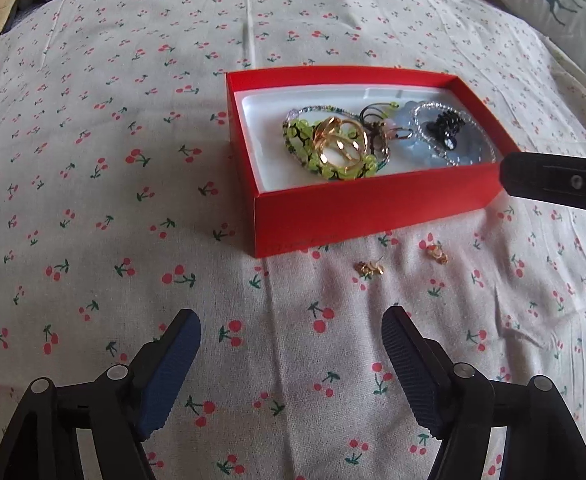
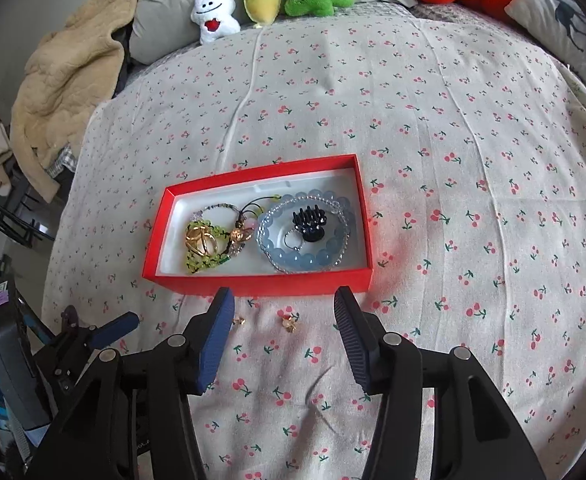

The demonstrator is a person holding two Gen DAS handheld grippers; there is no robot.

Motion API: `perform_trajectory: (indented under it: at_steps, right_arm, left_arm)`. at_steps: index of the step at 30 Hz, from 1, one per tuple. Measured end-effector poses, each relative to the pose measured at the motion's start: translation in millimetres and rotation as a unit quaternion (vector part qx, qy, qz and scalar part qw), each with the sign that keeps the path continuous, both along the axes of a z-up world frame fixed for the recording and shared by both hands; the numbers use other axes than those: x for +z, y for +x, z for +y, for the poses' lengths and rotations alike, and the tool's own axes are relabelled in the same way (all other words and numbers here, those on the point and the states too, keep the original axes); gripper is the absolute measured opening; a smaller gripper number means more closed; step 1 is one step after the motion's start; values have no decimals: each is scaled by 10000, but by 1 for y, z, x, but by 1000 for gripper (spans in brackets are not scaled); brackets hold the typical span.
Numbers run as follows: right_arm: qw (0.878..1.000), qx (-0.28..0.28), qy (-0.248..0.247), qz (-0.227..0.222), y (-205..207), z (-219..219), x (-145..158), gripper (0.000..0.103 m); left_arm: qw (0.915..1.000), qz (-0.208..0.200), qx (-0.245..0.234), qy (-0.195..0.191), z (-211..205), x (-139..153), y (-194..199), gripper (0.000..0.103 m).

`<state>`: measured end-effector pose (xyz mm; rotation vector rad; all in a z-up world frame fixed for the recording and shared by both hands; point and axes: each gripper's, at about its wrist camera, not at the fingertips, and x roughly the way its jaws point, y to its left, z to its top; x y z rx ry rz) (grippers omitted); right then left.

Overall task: Organize jewelry
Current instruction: 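Move the right tool toward the small gold earring beside the box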

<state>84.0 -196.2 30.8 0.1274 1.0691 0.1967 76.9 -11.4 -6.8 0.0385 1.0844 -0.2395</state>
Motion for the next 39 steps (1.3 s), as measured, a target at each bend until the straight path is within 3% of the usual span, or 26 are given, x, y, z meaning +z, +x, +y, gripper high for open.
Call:
perform_trajectory:
  at_steps: [5, 8, 11, 15, 20, 28, 39]
  right_arm:
    - [9992, 24, -397, 32, -35, -7, -35, 56]
    - [9972, 70, -743, 28, -54, -9, -64, 56]
    - [9948, 102, -905, -466, -74, -7, -76, 56]
    - [9887, 124, -1335, -674, -82, 4, -81, 56]
    - [9904, -92, -1221, -642, -78, 4, -79, 56]
    - [9911, 79, -1003, -876, -64, 18, -82, 54]
    - [9912, 462, -780, -967, -30, 31, -84, 24]
  left_arm:
    - [9993, -44, -92, 368, -4, -28, -15, 84]
    - [9961, -538, -201, 673, -8, -36, -25, 101]
    - [9960, -810, -118, 360, 3, -42, -31, 103]
    - [9953, -865, -94, 426, 2, -41, -33, 103]
    - [9954, -873, -95, 386, 2, -42, -30, 103]
    - [9954, -878, -92, 372, 2, -42, -32, 103]
    - [9956, -905, -104, 224, 6, -41, -34, 103]
